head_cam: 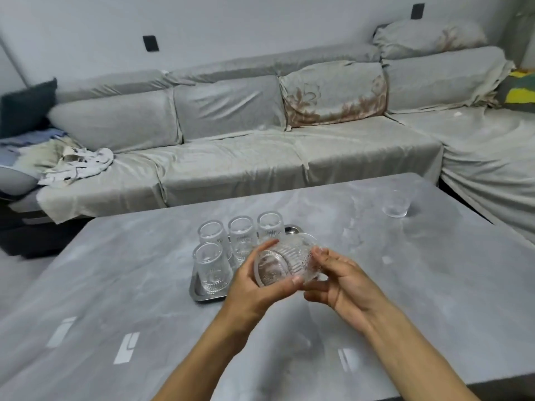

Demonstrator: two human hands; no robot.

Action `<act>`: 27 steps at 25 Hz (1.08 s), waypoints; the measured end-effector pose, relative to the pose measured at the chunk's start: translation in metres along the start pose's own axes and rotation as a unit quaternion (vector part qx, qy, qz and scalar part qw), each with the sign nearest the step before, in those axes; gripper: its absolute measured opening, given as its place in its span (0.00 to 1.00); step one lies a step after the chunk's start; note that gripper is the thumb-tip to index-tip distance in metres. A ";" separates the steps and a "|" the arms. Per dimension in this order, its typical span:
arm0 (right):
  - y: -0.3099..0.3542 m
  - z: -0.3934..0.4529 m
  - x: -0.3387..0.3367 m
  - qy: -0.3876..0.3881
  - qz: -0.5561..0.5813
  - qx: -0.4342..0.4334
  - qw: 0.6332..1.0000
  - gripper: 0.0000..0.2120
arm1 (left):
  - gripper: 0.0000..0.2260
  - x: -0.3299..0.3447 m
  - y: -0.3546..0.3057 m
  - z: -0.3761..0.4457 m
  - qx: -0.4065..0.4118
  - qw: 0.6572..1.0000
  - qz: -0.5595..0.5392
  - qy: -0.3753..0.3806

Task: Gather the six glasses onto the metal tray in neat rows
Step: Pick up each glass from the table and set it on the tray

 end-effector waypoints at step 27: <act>-0.107 0.141 0.052 -0.088 -0.541 -0.202 0.812 0.42 | 0.20 -0.128 0.058 0.052 0.071 0.906 0.263 -0.323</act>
Point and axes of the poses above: each hand's wrist, its own z-axis towards the middle knuckle, its own x-axis out of the palm, y = z × x, the point moved 1 cm from there along z, towards the middle knuckle, and after that the axes turned 7 degrees about -y, right-handed, at the moved point
